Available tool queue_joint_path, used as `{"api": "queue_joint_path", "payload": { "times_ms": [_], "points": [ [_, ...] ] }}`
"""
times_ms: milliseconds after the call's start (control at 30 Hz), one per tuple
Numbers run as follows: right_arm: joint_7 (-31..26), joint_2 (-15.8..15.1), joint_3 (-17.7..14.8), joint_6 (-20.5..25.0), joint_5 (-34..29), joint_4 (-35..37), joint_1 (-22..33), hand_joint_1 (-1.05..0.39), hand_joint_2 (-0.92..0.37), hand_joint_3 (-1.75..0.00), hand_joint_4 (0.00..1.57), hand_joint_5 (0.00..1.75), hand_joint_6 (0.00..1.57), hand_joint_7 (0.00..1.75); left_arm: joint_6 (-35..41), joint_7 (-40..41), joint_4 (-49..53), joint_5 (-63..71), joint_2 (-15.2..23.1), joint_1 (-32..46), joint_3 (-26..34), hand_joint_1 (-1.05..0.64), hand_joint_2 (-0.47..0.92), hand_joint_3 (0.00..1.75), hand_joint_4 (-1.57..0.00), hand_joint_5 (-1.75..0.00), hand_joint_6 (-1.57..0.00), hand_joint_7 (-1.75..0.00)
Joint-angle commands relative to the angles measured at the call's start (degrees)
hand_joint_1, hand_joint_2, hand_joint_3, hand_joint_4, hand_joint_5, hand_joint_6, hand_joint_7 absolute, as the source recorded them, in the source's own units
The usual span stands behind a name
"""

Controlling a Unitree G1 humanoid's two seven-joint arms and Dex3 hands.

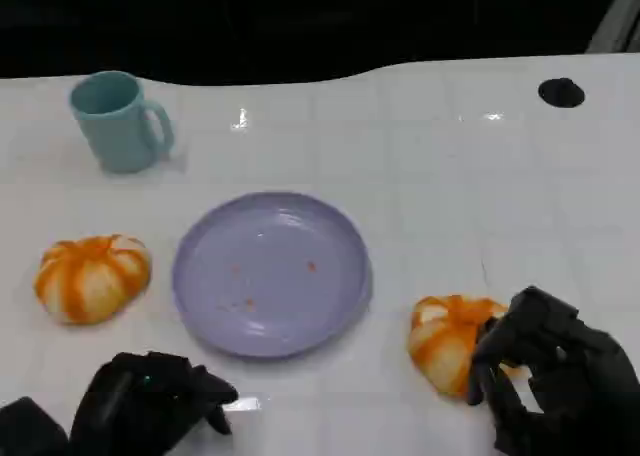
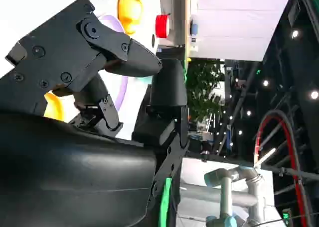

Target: Grasp the bread from the table and place it into the plate.

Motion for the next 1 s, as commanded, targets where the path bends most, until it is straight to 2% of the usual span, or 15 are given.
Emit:
{"api": "queue_joint_path", "payload": {
  "times_ms": [33,800,900,1000],
  "points": [
    [0.42,-0.16,-0.2,0.11,1.27,-0.89,0.45,-0.22,-0.45,-1.13,0.86,1.75,0.81,1.37,0.0,0.13,-0.35,-0.17,0.75,0.58,0.35,-1.05,0.86,0.0,-0.95,-1.45,-1.57,-0.18],
    [0.79,-0.48,-0.98,-0.56,0.67,-0.03,-0.47,-0.21,-0.45,-1.13,0.83,1.75,0.8,1.33,-0.26,0.56,0.69,0.17,0.47,-0.12,0.28,-1.05,0.87,0.01,-0.94,-1.46,-1.57,-0.18],
    [-0.9,-1.03,-1.69,-2.44,-2.87,0.54,-0.96,-0.24,-0.51,-1.02,0.79,1.72,0.79,1.27,0.18,0.87,0.47,0.2,0.38,-0.12,0.25,-1.05,0.87,0.0,-0.94,-1.47,-1.57,-0.18],
    [-2.59,-3.02,-2.21,-3.4,-8.05,0.15,-1.74,-0.31,-0.69,-0.67,0.68,1.56,0.73,0.99,-0.21,1.19,0.66,0.6,0.38,-0.22,0.18,-1.05,0.87,0.0,-0.94,-1.47,-1.57,-0.18]
  ]
}}
